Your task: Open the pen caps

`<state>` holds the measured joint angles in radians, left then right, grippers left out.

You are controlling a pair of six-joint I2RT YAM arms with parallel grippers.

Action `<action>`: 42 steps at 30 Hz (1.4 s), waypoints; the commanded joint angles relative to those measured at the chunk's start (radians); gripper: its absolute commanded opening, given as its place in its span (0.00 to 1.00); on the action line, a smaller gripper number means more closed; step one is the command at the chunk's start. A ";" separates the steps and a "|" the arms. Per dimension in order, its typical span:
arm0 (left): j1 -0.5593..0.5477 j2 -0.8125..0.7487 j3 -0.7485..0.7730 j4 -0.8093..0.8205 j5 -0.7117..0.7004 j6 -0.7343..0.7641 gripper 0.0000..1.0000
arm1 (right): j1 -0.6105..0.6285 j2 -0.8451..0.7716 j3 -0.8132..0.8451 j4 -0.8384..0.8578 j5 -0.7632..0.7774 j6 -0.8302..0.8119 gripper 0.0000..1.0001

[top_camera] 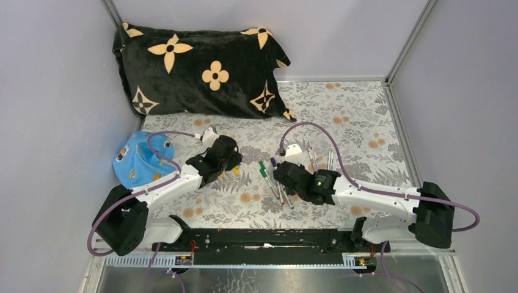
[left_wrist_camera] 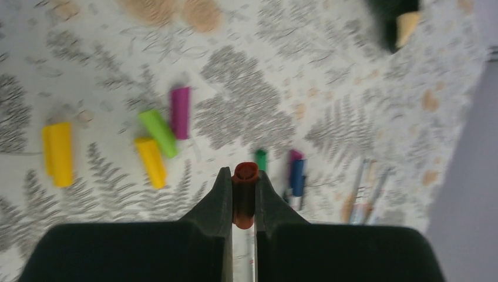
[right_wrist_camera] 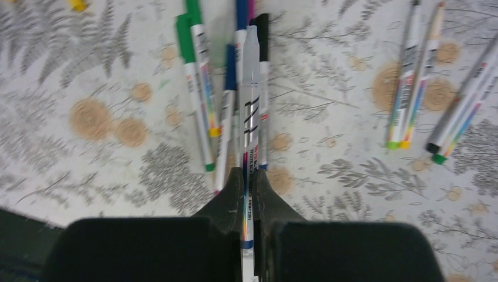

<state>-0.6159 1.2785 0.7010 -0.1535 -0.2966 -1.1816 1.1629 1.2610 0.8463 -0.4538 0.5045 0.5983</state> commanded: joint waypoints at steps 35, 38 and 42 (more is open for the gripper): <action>-0.045 -0.118 -0.180 -0.122 -0.168 -0.041 0.52 | -0.452 0.308 0.022 0.147 -0.072 -0.224 0.47; -0.045 -0.190 -0.201 -0.113 -0.135 -0.029 0.54 | -0.449 0.236 0.016 0.150 -0.100 -0.230 0.52; -0.045 -0.265 -0.219 -0.074 -0.060 0.015 0.58 | -0.423 0.158 0.034 0.137 -0.161 -0.266 0.53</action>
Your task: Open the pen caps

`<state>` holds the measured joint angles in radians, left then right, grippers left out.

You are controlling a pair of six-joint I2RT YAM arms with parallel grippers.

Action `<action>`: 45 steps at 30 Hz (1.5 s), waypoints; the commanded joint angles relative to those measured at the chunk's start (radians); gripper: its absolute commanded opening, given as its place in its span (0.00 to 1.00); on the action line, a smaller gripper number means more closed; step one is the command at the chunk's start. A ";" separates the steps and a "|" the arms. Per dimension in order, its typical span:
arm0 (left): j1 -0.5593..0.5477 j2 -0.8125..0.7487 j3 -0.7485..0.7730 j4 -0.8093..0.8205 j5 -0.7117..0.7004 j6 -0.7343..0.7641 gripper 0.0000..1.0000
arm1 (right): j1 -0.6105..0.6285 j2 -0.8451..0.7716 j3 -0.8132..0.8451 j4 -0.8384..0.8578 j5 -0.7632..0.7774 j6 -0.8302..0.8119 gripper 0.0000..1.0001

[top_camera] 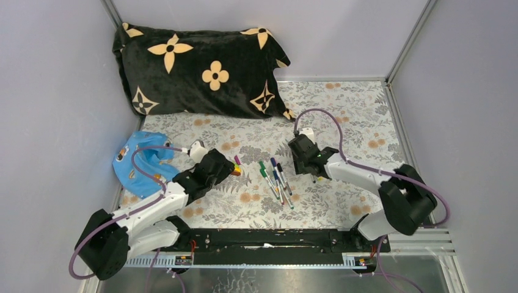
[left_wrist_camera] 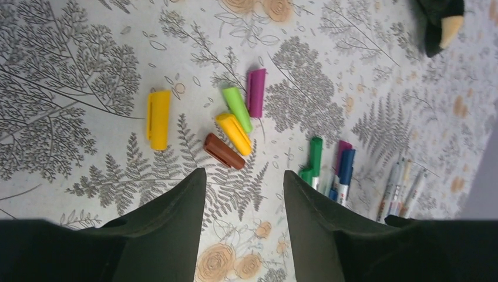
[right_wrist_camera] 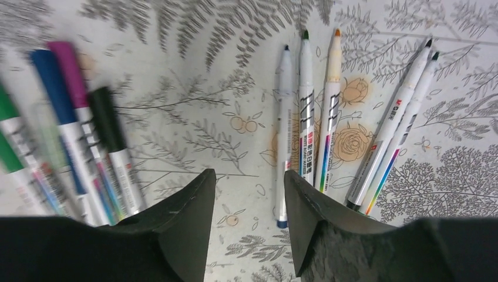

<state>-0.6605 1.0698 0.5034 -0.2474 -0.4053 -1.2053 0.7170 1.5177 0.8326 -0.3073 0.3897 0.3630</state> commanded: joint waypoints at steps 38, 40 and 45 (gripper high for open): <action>-0.053 -0.094 -0.039 0.101 0.136 0.018 0.64 | 0.202 0.141 0.145 0.006 -0.179 -0.085 0.43; -0.052 -0.094 -0.041 0.100 0.135 0.017 0.64 | 0.202 0.146 0.143 0.009 -0.180 -0.084 0.42; -0.052 -0.093 -0.046 0.106 0.131 0.013 0.64 | 0.202 0.157 0.142 0.011 -0.174 -0.085 0.40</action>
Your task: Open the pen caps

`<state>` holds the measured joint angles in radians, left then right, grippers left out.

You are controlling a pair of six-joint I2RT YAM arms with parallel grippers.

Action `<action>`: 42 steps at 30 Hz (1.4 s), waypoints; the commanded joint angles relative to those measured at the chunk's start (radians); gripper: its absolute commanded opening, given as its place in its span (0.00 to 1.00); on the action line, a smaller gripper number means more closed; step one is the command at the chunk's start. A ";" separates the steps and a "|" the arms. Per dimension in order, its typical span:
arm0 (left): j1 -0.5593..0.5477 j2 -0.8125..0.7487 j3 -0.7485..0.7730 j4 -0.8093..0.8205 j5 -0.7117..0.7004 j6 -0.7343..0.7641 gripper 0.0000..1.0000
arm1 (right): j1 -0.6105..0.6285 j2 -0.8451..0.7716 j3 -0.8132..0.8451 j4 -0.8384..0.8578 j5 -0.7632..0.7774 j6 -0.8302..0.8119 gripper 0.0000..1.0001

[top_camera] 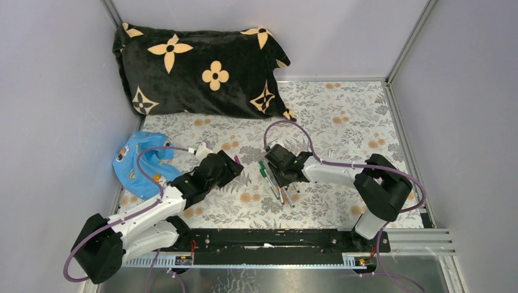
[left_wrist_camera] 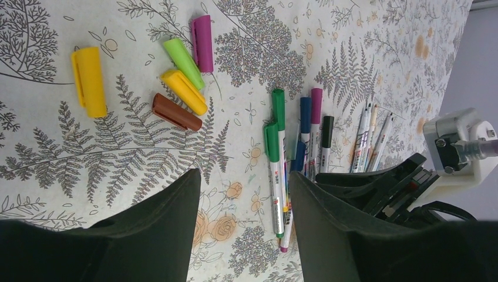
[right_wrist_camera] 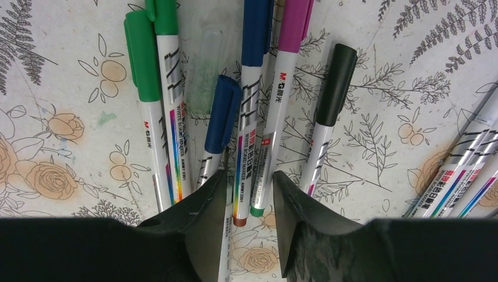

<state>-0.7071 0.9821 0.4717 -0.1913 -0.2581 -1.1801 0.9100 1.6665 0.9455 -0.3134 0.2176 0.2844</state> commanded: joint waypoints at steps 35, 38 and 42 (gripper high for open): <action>-0.006 0.021 -0.037 0.083 -0.013 -0.025 0.63 | 0.036 -0.051 0.043 -0.014 0.109 -0.013 0.36; -0.006 0.021 -0.038 0.084 -0.013 -0.026 0.64 | 0.044 -0.050 0.049 -0.013 0.116 -0.016 0.35; -0.006 0.022 -0.040 0.086 -0.013 -0.027 0.64 | 0.047 -0.037 0.059 -0.021 0.110 -0.019 0.35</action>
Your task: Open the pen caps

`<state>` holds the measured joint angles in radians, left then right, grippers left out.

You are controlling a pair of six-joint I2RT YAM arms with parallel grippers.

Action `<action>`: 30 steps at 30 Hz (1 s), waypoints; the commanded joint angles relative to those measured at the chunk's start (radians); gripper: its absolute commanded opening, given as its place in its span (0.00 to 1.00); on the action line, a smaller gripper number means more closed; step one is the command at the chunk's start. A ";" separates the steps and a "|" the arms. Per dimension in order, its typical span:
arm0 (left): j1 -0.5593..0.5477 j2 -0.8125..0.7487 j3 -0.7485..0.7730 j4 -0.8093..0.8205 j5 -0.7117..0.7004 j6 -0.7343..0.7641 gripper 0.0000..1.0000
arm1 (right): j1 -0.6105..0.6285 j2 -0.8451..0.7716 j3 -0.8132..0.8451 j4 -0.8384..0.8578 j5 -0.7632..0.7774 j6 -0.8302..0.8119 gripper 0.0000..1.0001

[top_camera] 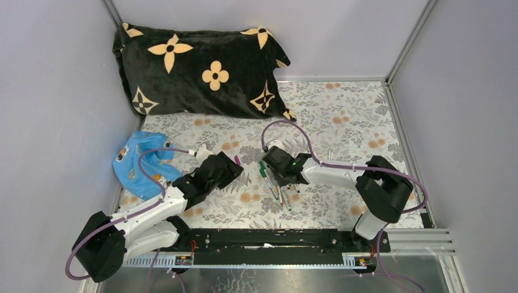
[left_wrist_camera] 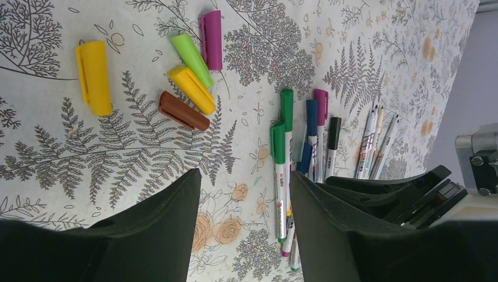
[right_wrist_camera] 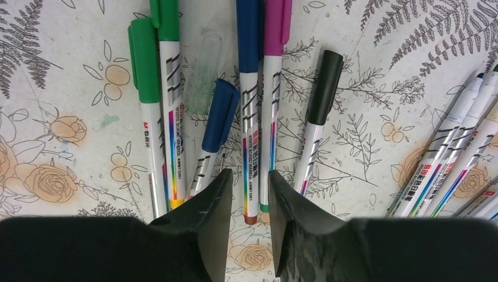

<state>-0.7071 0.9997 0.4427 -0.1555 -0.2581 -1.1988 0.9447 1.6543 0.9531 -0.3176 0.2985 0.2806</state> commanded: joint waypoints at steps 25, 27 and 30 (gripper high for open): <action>-0.006 -0.001 -0.021 0.060 -0.023 -0.005 0.63 | 0.001 0.078 0.058 0.032 0.018 -0.021 0.28; -0.005 0.001 -0.021 0.061 -0.023 -0.005 0.63 | -0.003 0.081 0.057 0.035 0.016 -0.023 0.28; -0.006 0.005 -0.021 0.063 -0.023 -0.005 0.63 | -0.013 0.084 0.051 0.041 0.006 -0.021 0.25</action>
<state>-0.7071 1.0000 0.4351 -0.1432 -0.2581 -1.1995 0.9455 1.7241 0.9798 -0.2966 0.2974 0.2695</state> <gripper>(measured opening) 0.633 0.272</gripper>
